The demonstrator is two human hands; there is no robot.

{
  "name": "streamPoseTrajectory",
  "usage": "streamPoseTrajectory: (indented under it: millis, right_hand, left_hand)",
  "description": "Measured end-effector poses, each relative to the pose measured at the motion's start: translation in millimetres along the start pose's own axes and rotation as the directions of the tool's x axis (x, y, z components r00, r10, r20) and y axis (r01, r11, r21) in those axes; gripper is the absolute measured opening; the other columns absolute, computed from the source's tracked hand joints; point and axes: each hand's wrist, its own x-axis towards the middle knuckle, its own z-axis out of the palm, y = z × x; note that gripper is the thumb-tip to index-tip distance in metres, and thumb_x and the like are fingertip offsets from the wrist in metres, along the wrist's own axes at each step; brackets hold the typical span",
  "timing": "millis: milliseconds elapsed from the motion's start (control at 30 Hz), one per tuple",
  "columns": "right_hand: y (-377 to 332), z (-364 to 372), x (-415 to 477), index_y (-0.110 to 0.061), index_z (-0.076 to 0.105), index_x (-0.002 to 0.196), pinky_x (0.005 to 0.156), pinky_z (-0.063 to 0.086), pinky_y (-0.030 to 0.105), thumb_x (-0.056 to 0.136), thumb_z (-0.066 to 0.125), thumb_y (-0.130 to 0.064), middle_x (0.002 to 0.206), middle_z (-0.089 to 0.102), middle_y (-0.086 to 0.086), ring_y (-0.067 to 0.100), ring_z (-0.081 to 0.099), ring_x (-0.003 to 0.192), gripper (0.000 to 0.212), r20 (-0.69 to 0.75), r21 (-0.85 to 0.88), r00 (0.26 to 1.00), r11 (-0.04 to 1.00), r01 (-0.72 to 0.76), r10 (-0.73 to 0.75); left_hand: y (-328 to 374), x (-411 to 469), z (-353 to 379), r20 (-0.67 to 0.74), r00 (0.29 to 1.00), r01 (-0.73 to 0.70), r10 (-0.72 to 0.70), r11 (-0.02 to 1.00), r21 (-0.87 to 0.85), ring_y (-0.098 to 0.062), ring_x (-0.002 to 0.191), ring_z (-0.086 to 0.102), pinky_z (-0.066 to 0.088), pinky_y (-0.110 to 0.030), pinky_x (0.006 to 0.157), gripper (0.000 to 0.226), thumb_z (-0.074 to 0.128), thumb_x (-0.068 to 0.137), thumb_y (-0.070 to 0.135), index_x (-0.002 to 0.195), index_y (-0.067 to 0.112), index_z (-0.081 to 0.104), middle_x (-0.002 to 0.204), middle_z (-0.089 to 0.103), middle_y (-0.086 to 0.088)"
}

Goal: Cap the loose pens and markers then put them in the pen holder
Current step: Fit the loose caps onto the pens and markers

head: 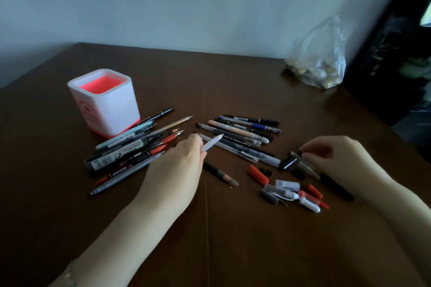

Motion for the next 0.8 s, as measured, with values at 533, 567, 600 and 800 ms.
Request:
streamPoseTrajectory:
  millis: [533, 567, 600, 800]
  right_hand:
    - [-7.7, 6.8, -34.5, -0.032, 0.058, 0.102, 0.078, 0.049, 0.016, 0.085, 0.056, -0.043, 0.098, 0.054, -0.014, 0.000, 0.053, 0.087, 0.020, 0.324, -0.306, 0.946, 0.946, 0.104, 0.001]
    - [-8.9, 4.5, -33.1, -0.032, 0.058, 0.098, 0.071, 0.050, 0.014, 0.085, 0.056, -0.040, 0.090, 0.054, -0.016, -0.002, 0.054, 0.080, 0.015, 0.264, -0.221, 0.964, 0.972, 0.080, -0.020]
    - [-11.5, 2.9, -30.2, -0.031, 0.057, 0.095, 0.064, 0.048, 0.010, 0.086, 0.056, -0.037, 0.083, 0.055, -0.017, -0.004, 0.054, 0.075, 0.011, 0.184, -0.108, 0.982, 0.992, 0.061, -0.040]
    - [-55.8, 22.2, -0.9, -0.034, 0.061, 0.090, 0.051, 0.043, 0.018, 0.088, 0.053, -0.026, 0.066, 0.060, -0.004, 0.014, 0.052, 0.055, 0.011, -0.048, 0.542, 0.991, 0.830, 0.134, -0.128]
  left_hand:
    - [8.8, -8.6, 8.2, -0.084, 0.990, -0.135, 0.112, 0.925, -0.356, -0.003, 0.078, 0.059, 0.040, -0.006, 0.063, 0.018, 0.057, 0.085, 0.025, 0.100, 0.016, 0.063, 0.091, 0.066, 0.005]
    - [8.2, -8.2, 8.1, -0.090, 0.989, -0.139, 0.113, 0.919, -0.369, -0.005, 0.079, 0.061, 0.042, -0.008, 0.064, 0.019, 0.057, 0.085, 0.025, 0.100, 0.016, 0.064, 0.092, 0.067, 0.005]
    - [7.7, -7.8, 7.8, -0.096, 0.989, -0.143, 0.115, 0.915, -0.377, -0.006, 0.079, 0.062, 0.046, -0.010, 0.065, 0.019, 0.058, 0.085, 0.025, 0.100, 0.016, 0.064, 0.092, 0.067, 0.005]
    - [4.8, -5.4, 7.3, -0.112, 0.989, -0.129, 0.091, 0.906, -0.403, -0.006, 0.080, 0.062, 0.045, -0.009, 0.067, 0.018, 0.060, 0.084, 0.025, 0.099, 0.017, 0.065, 0.092, 0.067, 0.006]
